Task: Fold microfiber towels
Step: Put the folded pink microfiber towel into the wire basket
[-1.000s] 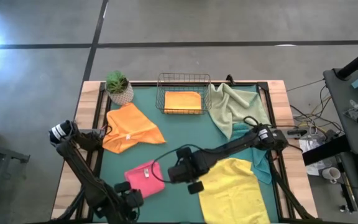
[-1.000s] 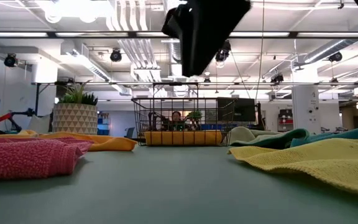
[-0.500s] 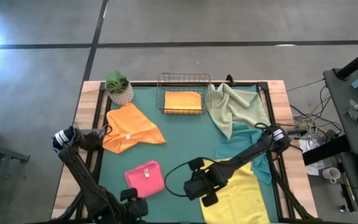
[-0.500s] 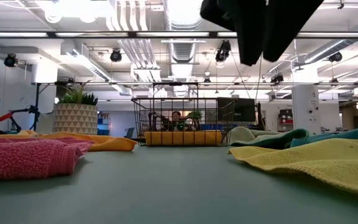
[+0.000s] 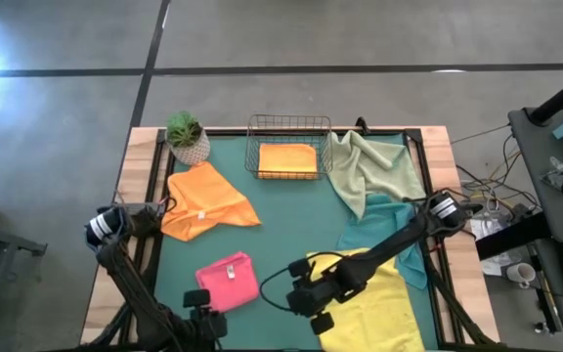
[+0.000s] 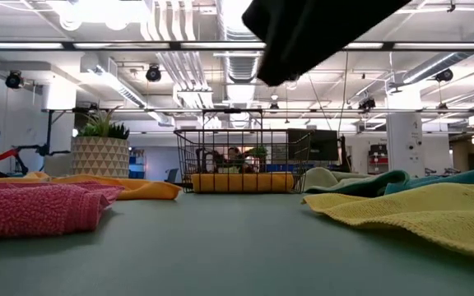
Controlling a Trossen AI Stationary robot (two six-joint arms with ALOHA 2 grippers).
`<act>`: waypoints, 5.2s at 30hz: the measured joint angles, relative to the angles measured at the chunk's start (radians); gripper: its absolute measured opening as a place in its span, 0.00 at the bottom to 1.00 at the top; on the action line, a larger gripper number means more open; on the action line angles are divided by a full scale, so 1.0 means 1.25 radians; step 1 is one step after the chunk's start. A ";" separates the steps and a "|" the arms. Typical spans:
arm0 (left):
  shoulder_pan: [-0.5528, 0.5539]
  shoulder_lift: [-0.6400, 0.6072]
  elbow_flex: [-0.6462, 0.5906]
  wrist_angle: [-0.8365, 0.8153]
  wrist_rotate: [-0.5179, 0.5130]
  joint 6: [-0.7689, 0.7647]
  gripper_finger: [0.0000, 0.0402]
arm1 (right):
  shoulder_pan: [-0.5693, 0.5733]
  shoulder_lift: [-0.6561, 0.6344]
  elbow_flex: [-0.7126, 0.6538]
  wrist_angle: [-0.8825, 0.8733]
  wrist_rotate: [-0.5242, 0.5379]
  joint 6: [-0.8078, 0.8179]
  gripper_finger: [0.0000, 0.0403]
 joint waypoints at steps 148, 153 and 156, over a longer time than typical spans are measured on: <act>0.773 -0.367 -0.052 0.068 -0.124 0.972 0.00 | -0.390 0.037 0.666 -0.670 0.251 -0.111 0.02; 0.840 -0.367 -0.052 0.148 -0.111 1.053 0.00 | -0.449 0.022 0.667 -0.670 0.243 -0.155 0.02; 0.884 -0.367 -0.055 0.201 -0.110 1.094 0.00 | -0.490 0.022 0.667 -0.666 0.223 -0.202 0.02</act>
